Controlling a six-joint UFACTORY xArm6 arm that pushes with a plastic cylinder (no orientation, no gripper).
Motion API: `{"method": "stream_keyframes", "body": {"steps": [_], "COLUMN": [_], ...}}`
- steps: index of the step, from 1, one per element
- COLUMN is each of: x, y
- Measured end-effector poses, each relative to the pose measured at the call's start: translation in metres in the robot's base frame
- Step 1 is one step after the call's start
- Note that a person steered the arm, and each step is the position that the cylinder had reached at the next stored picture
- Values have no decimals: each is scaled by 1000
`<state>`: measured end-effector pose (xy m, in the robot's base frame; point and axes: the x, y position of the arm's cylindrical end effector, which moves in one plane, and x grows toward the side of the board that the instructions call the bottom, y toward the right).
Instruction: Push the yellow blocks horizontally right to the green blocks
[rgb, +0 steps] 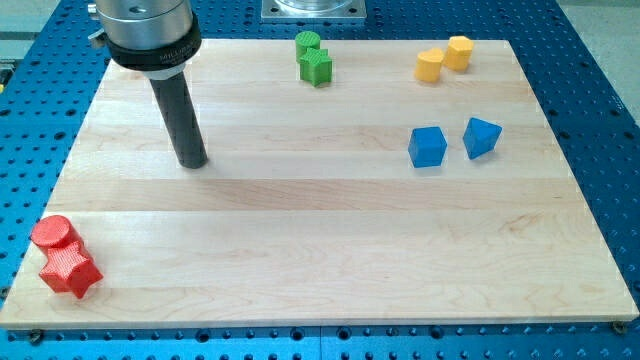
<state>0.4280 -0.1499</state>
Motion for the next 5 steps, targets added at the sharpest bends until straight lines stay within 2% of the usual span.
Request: {"method": "stream_keyframes", "body": {"steps": [2, 3, 4, 5], "x": [0, -4, 59, 50], "y": [0, 79, 168, 288]}}
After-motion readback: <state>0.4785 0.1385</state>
